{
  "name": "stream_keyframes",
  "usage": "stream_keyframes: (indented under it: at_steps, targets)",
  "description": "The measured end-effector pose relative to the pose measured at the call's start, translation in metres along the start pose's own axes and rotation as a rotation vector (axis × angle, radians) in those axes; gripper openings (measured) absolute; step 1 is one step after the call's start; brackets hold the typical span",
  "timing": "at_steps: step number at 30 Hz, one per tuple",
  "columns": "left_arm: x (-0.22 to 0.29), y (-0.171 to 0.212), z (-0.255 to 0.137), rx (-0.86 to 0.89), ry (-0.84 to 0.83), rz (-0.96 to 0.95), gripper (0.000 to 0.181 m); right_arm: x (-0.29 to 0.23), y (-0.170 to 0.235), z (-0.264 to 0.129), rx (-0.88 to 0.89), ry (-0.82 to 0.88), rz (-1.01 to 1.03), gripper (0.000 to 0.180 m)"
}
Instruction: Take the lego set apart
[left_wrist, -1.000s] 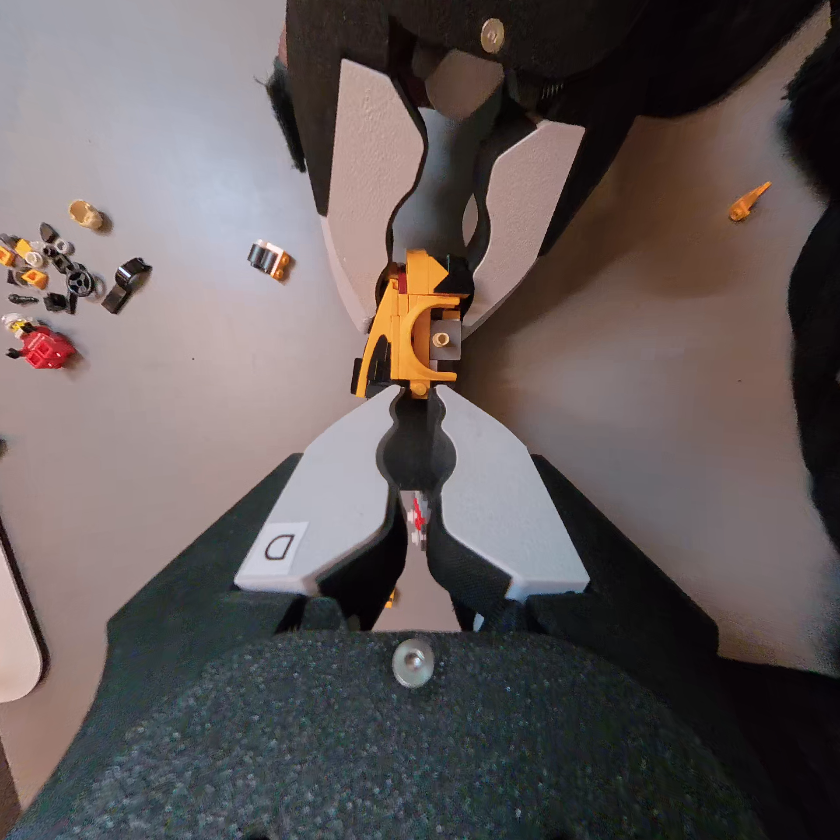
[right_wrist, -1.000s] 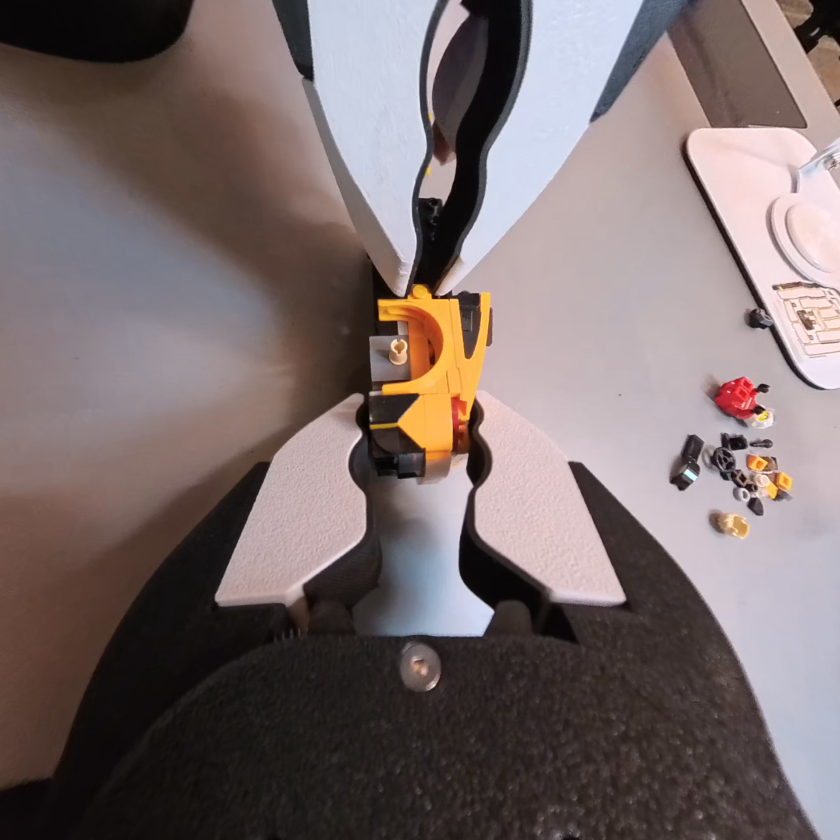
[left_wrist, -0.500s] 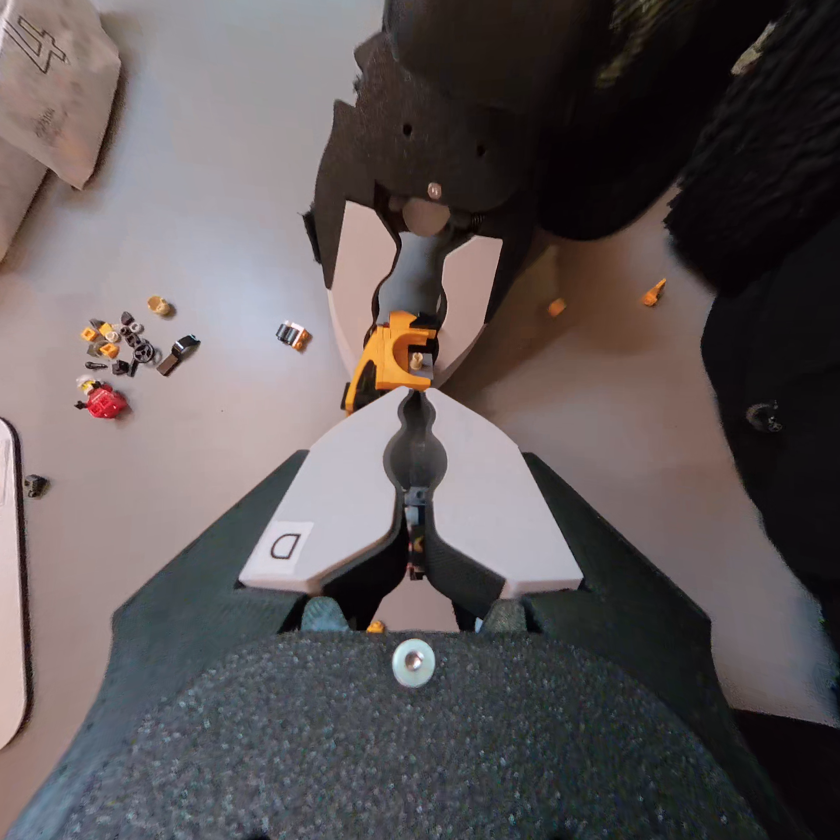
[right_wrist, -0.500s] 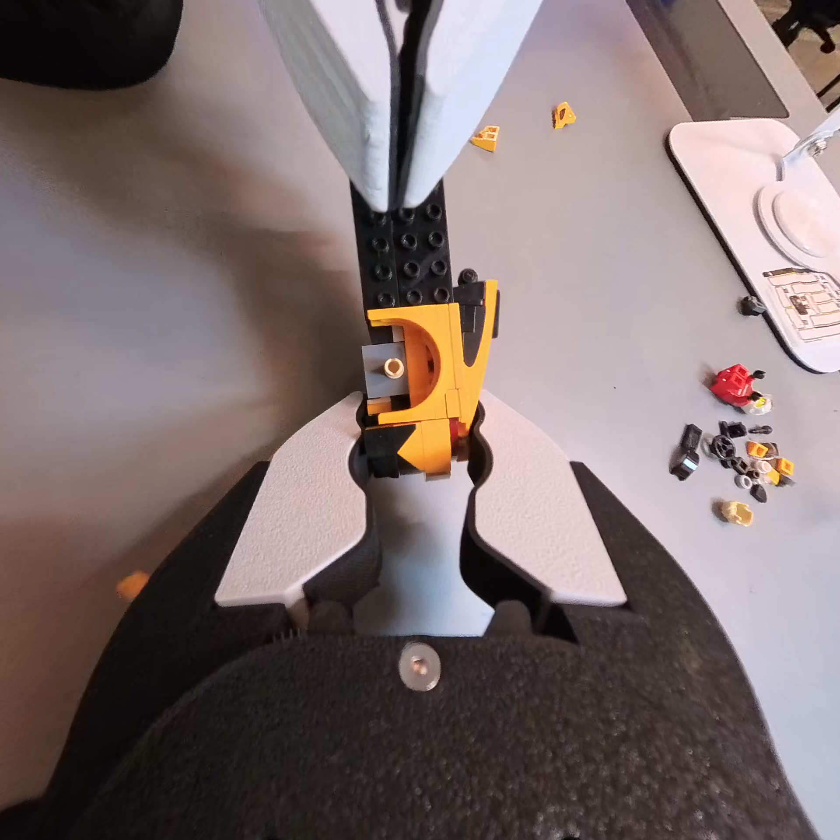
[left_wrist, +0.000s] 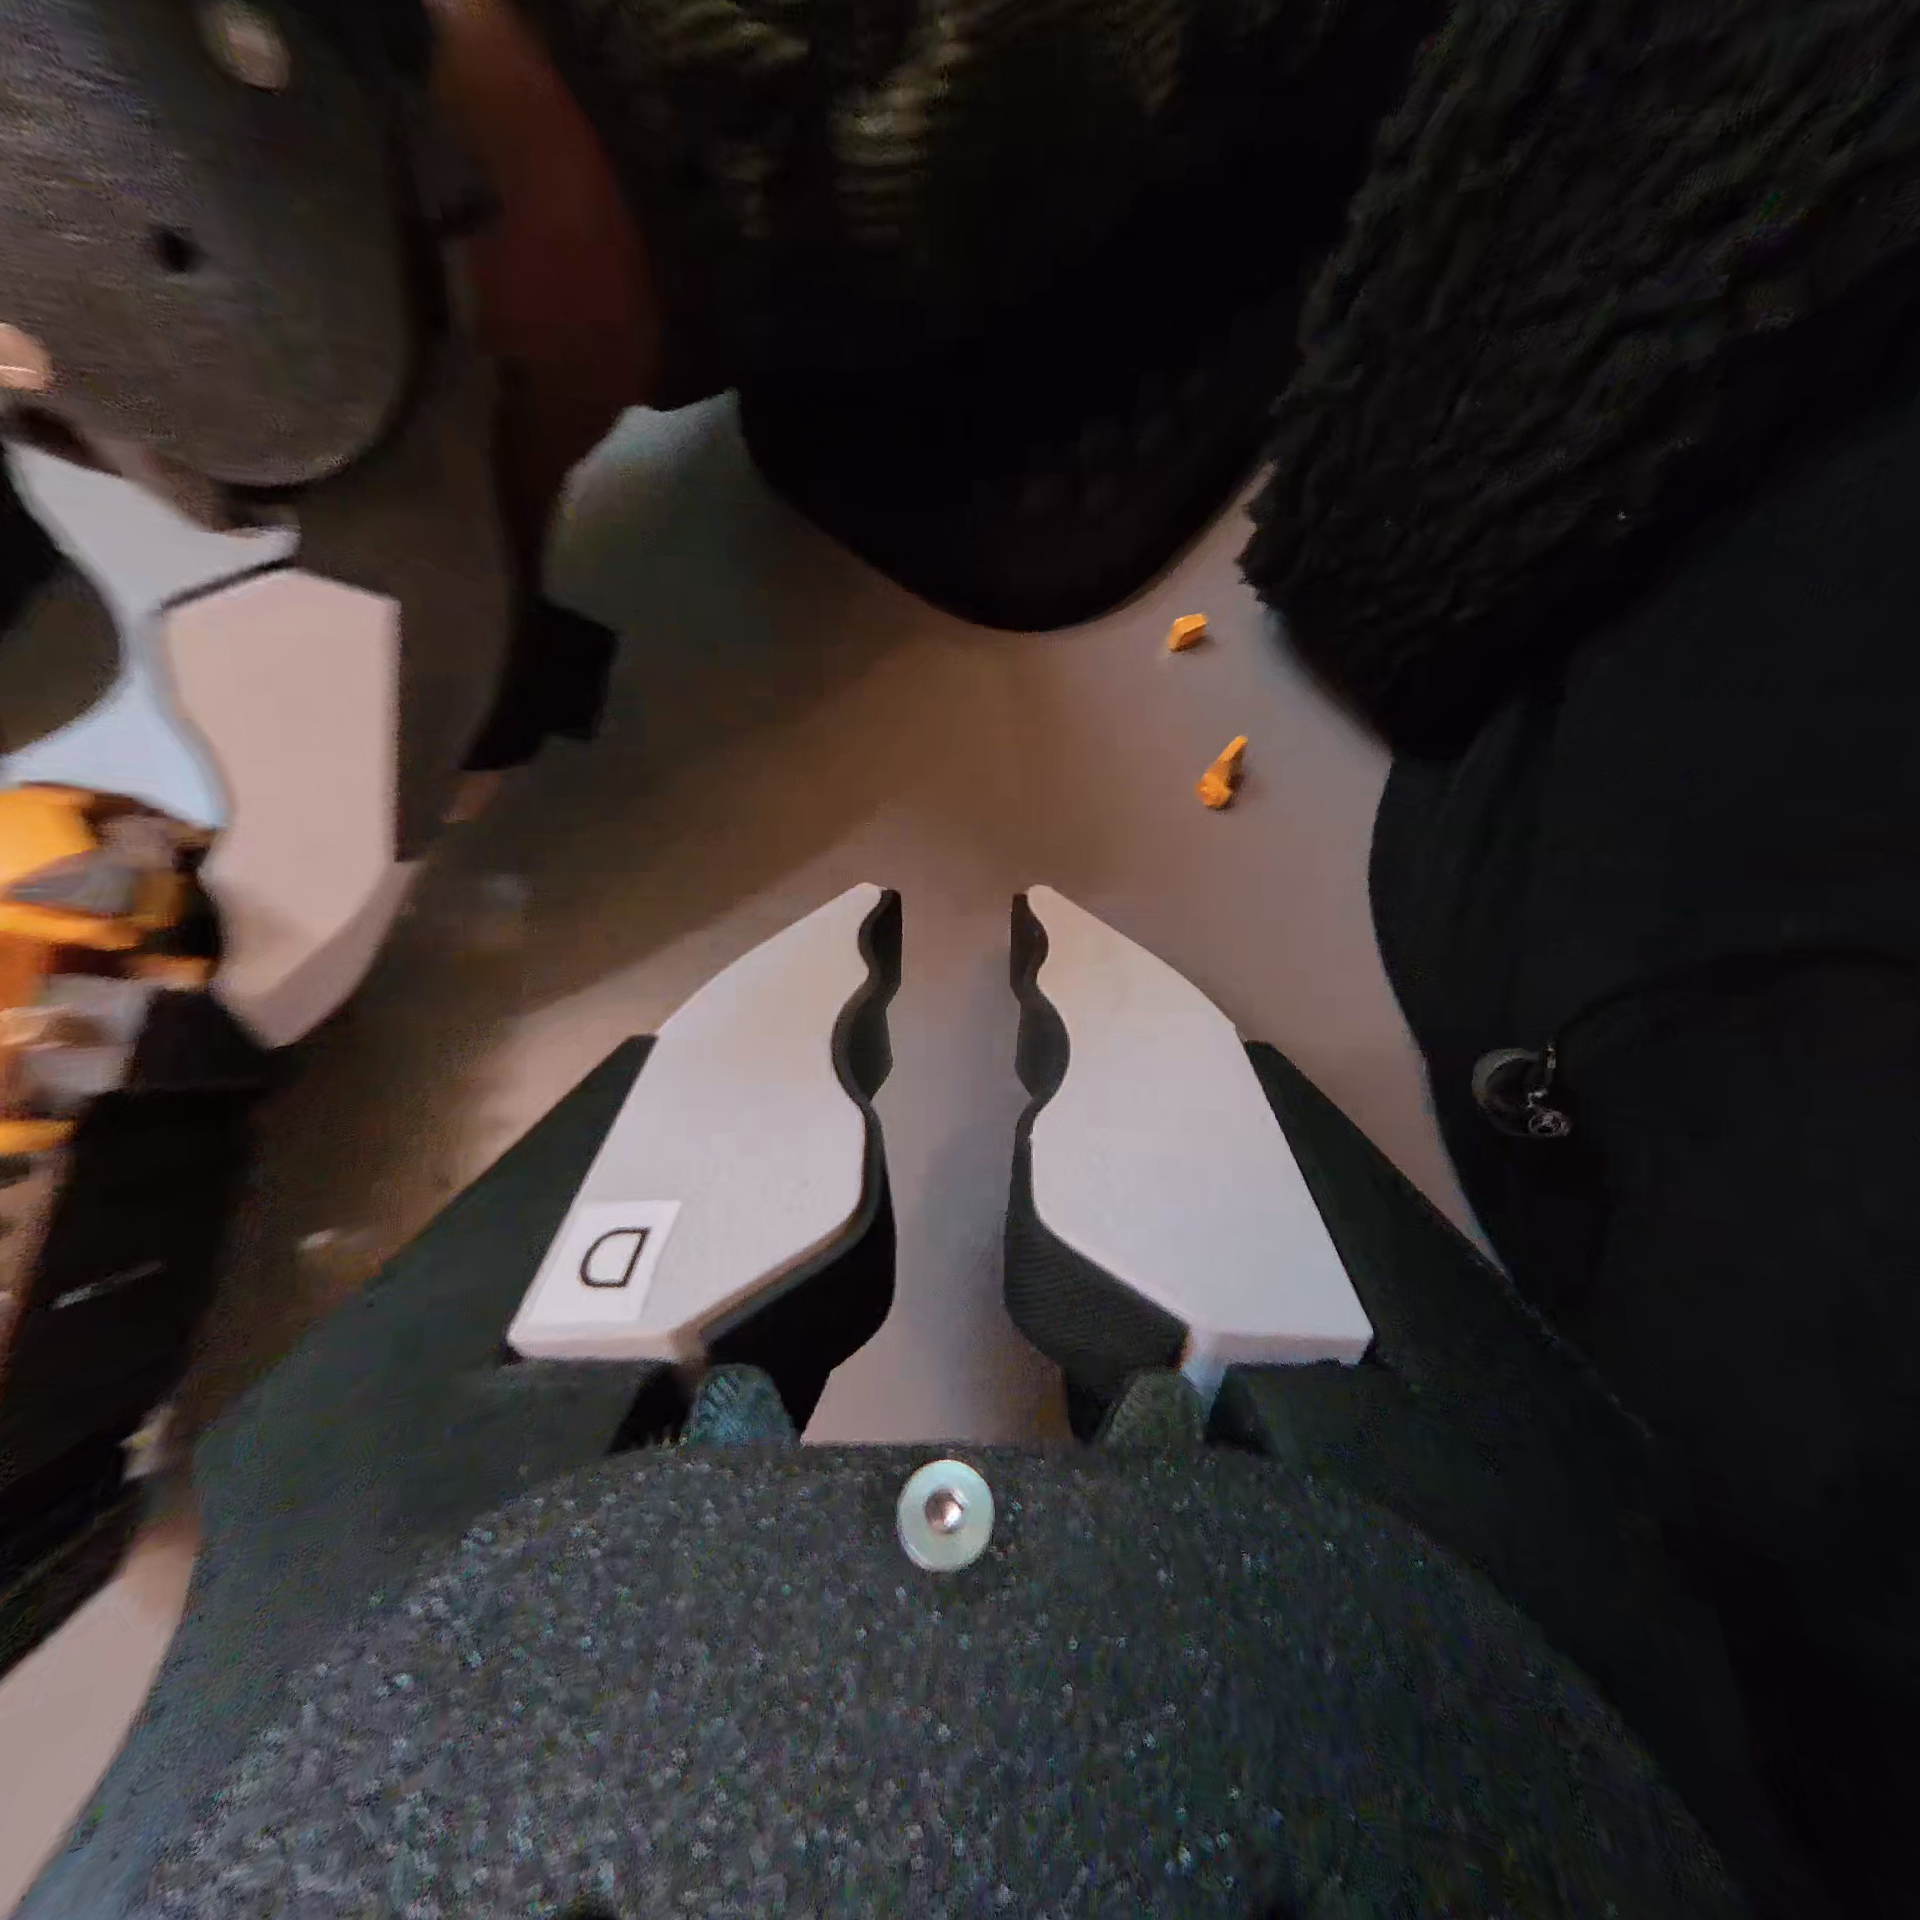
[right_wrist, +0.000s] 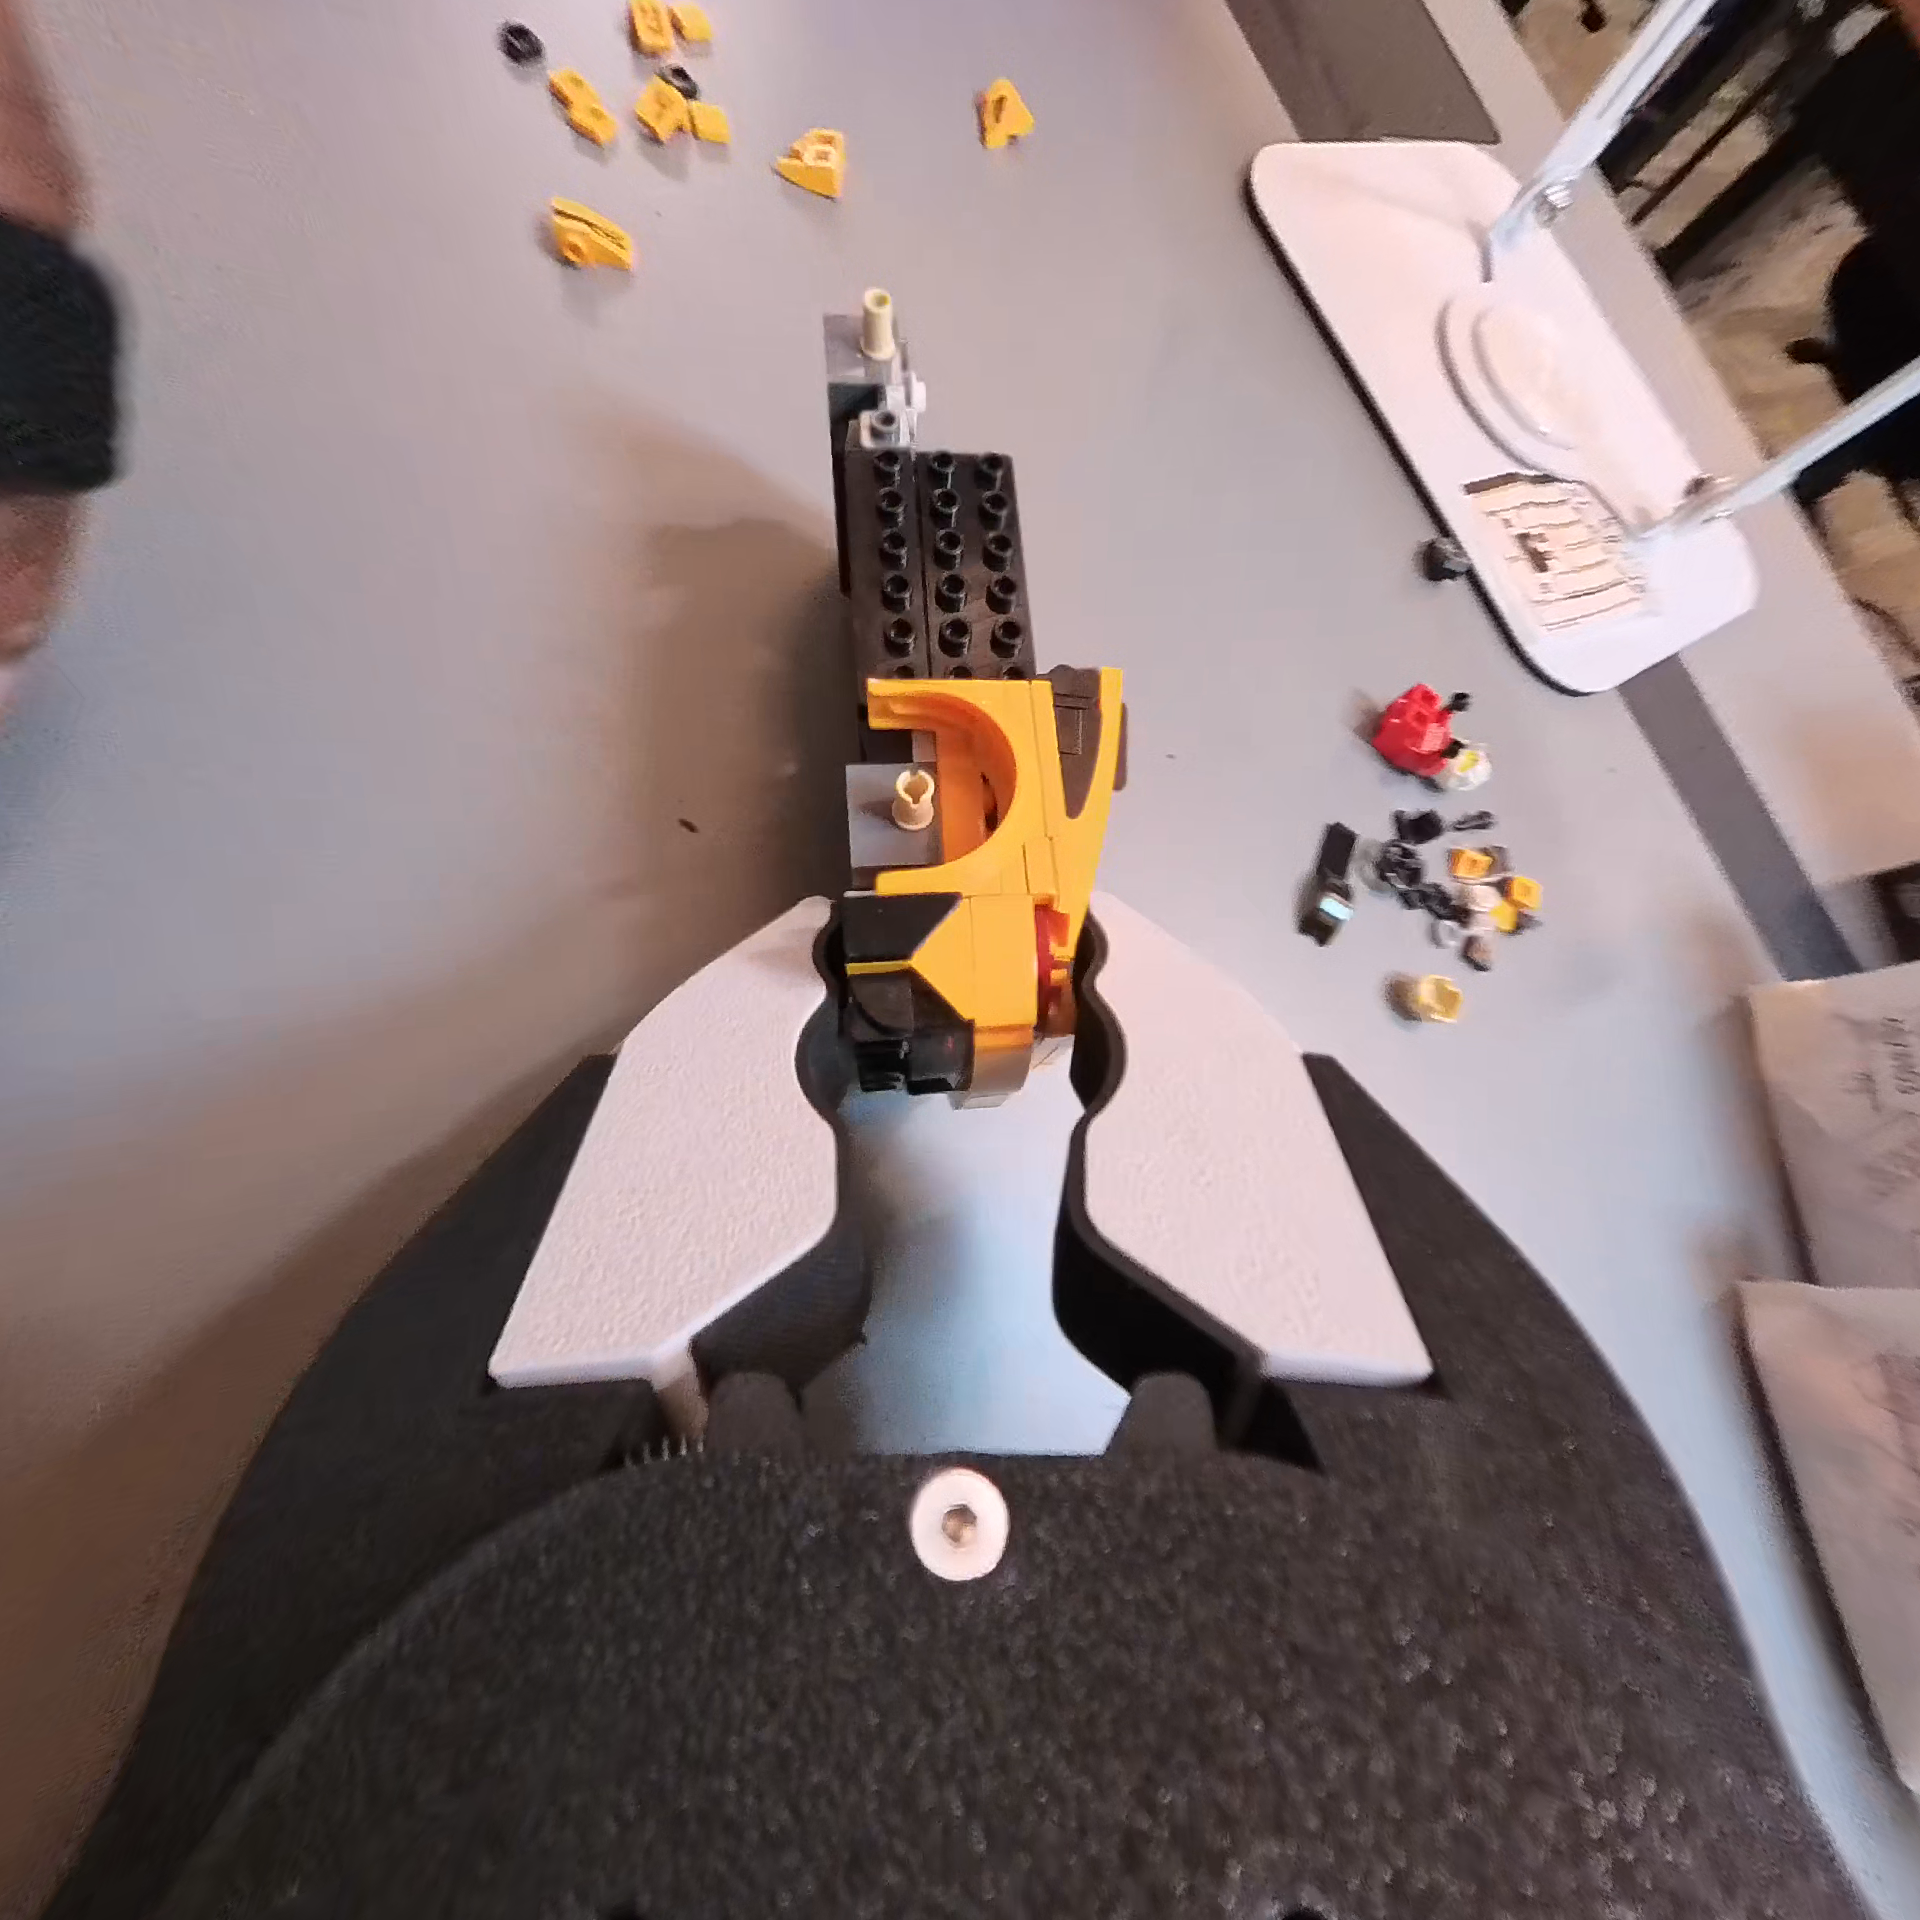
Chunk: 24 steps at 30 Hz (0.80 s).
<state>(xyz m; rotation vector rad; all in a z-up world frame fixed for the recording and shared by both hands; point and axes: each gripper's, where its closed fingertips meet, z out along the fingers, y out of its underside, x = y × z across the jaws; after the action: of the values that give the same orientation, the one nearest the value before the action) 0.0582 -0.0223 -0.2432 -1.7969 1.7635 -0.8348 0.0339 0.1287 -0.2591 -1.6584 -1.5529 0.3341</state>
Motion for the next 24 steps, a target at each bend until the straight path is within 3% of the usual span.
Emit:
stream_keyframes:
  at_steps: [4,8,13,16,20,23,24]
  targets:
    - [0.009,0.007,0.013,-0.021,-0.025,0.015,0.021,0.011,0.002,0.001,-0.010,0.132,-0.190,0.040]
    - [-0.001,0.012,0.000,-0.008,-0.131,-0.004,0.019,0.011,0.002,0.002,-0.024,0.250,-0.470,0.040]
    - [-0.061,0.031,-0.051,0.012,-0.505,-0.028,0.020,0.003,-0.005,0.008,0.014,0.267,-0.585,0.041]
    - [-0.094,0.042,-0.080,0.011,-0.641,-0.014,0.044,-0.003,-0.011,0.012,0.039,0.277,-0.661,0.041]
    - [-0.123,0.071,-0.071,-0.149,-0.570,-0.014,0.086,-0.012,-0.020,0.019,0.086,0.272,-0.742,0.042]
    - [-0.132,0.086,-0.060,-0.254,-0.532,0.027,0.050,-0.017,-0.024,0.018,0.092,0.254,-0.754,0.045]
    - [-0.137,0.086,-0.060,-0.263,-0.573,0.030,0.049,-0.015,-0.023,0.015,0.087,0.252,-0.734,0.045]
